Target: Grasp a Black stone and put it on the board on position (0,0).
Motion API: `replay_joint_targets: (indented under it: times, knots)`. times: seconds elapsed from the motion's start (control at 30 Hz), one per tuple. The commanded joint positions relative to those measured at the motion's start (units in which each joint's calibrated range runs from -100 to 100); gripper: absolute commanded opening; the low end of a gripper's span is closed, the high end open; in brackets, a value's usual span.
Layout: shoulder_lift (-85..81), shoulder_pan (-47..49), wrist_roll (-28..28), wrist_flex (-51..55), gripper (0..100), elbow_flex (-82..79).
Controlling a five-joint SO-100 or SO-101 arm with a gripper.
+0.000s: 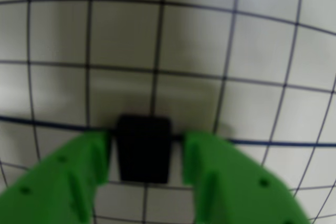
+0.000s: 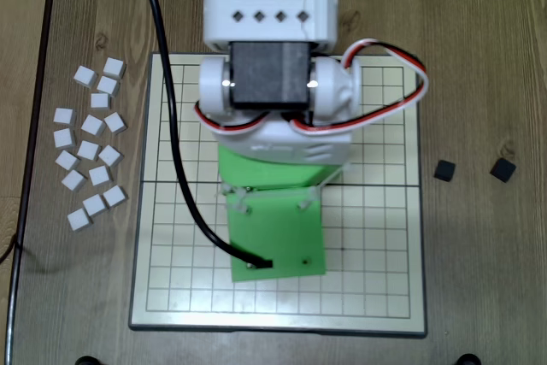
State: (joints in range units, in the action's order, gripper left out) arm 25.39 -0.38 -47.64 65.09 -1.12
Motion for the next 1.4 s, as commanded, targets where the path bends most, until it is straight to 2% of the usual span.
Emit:
replay_joint_targets:
  times: [0.0,0.33,0.67,0.8,1.37]
  knots:
    - [-3.47,0.06,0.20,-0.40,12,1.21]
    - [-3.22,0.15,0.73,1.67,12,5.27]
    - [-1.95,1.70,1.07,26.39,14,39.38]
    - [-3.30,1.88,0.44,28.38,12,38.12]
    - [-3.64,1.06,1.03,25.40,11,33.10]
